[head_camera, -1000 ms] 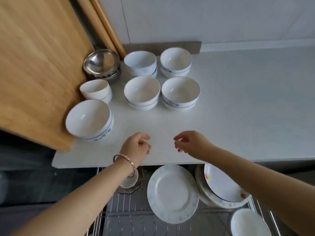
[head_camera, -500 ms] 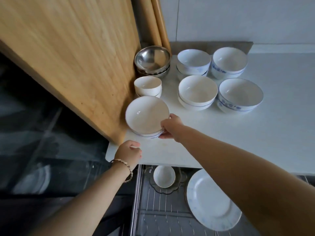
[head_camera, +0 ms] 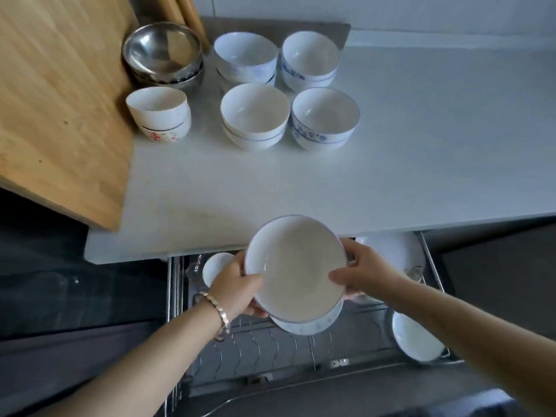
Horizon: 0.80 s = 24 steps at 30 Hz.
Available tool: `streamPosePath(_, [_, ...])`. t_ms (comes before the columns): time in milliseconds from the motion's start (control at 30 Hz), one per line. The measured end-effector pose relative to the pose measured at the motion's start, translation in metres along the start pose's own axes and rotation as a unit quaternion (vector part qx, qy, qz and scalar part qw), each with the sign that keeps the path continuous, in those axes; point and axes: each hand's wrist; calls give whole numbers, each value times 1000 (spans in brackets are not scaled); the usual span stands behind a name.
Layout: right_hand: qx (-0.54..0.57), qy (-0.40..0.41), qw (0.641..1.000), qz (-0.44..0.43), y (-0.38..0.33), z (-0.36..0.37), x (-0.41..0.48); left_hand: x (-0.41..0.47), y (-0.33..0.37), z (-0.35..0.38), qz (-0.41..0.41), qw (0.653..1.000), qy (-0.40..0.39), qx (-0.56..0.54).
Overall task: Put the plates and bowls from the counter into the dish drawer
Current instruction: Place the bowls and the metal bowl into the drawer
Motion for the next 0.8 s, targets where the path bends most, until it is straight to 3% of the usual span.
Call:
streamPosePath(133, [0, 32, 998, 62, 67, -36, -17, 9, -32, 74, -19, 997, -47, 58])
streamPosePath(233, [-125, 112, 981, 94, 128, -64, -15, 19, -52, 136, -32, 991, -82, 97])
streamPosePath(333, [-195, 119, 966, 117, 179, -91, -12, 25, -69, 201, -64, 987, -103, 102])
streamPosePath(533, [-253, 98, 948, 164, 261, -146, 8, 52, -105, 312, -160, 979, -77, 99])
streamPosePath(800, [-314, 89, 933, 153, 309, -174, 58, 92, -121, 378, -182, 963, -13, 198])
Point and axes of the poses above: each hand's wrist, its own x-axis towards the middle knuckle, its own z-axis out of the palm, y = z × x, and after that the axes turned 3 degrees about z, right-handed
